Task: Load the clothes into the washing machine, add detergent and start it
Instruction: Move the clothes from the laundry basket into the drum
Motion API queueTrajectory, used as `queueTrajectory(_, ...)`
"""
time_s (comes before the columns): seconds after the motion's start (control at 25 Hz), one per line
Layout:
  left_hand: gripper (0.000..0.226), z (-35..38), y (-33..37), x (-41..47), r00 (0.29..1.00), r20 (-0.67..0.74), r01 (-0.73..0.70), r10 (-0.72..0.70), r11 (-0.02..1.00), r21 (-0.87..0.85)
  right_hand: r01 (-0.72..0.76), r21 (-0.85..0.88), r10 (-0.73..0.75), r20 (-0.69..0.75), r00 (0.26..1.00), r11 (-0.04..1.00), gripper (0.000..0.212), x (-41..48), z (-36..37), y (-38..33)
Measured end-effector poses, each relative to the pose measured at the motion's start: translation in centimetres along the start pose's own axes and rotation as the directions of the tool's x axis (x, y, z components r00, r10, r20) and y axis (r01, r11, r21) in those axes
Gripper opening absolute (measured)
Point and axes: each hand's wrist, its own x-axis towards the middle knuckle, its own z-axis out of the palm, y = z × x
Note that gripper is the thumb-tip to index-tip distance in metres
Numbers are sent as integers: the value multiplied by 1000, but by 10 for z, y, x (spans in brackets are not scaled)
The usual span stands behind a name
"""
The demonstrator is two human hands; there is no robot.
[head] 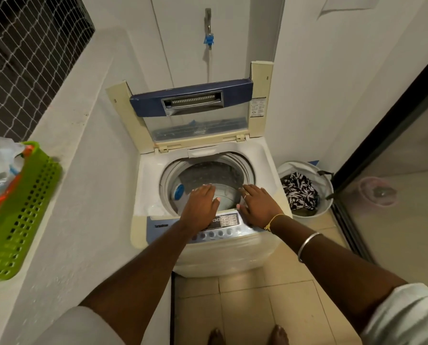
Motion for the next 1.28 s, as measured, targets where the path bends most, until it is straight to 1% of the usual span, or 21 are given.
queueTrajectory(0.08,52,6,26,11,1000,5,-18,18,1000,4,5,8,-5,-25,1000,1000,63,-9,-6,20)
queueTrajectory(0.24,51,16,84,32,999,12,-37,37,999,-4,14,10,-13,-20,1000,1000,62,-25,-22,71)
queueTrajectory(0.44,50,31,156,63,999,-3,-33,33,998,-53,-26,13,27,-45,999,1000,62,-41,-47,141)
queueTrajectory(0.6,52,38,205,94,997,28,-72,75,994,-84,-72,38,74,-44,996,997,61,-44,-54,185)
queueTrajectory(0.72,49,51,227,135,993,34,-108,113,986,-127,-102,56,104,-45,994,993,58,-29,-54,222)
queueTrajectory(0.84,47,70,240,177,987,51,-145,151,984,-106,-144,43,145,-33,989,989,55,-9,-54,260)
queueTrajectory(0.96,45,95,249,221,981,115,-143,154,985,-99,-212,72,213,-8,977,975,58,11,-53,300)
queueTrajectory(1.12,52,126,260,275,965,199,-159,170,985,-70,-287,80,283,63,957,954,64,34,-44,355)
queueTrajectory(1.28,53,163,270,322,944,291,-140,153,988,-66,-285,69,274,134,952,956,66,59,-34,406)
